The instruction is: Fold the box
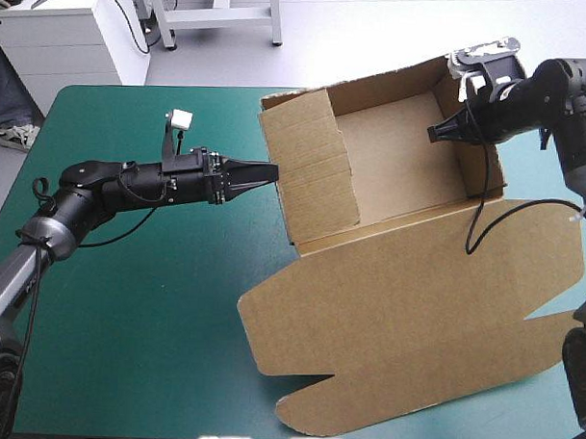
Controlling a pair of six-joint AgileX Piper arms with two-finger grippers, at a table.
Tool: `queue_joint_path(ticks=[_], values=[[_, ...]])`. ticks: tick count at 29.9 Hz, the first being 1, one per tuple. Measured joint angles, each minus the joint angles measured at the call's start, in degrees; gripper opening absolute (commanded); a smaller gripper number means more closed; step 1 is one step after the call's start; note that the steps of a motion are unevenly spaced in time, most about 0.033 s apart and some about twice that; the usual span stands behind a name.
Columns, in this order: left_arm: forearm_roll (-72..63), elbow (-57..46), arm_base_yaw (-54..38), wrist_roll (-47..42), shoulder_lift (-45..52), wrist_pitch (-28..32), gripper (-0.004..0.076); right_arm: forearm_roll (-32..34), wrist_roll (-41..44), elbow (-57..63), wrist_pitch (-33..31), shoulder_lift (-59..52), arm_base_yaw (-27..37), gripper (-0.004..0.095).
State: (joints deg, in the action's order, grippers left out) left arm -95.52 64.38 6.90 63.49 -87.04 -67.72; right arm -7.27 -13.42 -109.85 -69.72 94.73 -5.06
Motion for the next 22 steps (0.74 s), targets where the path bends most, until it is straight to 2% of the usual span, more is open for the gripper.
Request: queue_joint_path(ticks=[6, 15, 22], values=[[3.12, 4.19, 0.00, -6.26, 0.11, 1.11, 0.0421, 0.67, 0.85, 0.00, 0.49, 1.40, -0.38, -0.0012], [17.24, 6.03, 0.00, -18.86, 0.17, 11.96, 0.0421, 6.92, 4.17, 0.00, 2.39, 2.92, -6.97, -0.0012], [25.75, 6.17, 0.00, -26.73, 0.17, 17.47, 0.0420, 8.06, 5.61, 0.04, 3.41, 2.97, -7.60, -0.0012]])
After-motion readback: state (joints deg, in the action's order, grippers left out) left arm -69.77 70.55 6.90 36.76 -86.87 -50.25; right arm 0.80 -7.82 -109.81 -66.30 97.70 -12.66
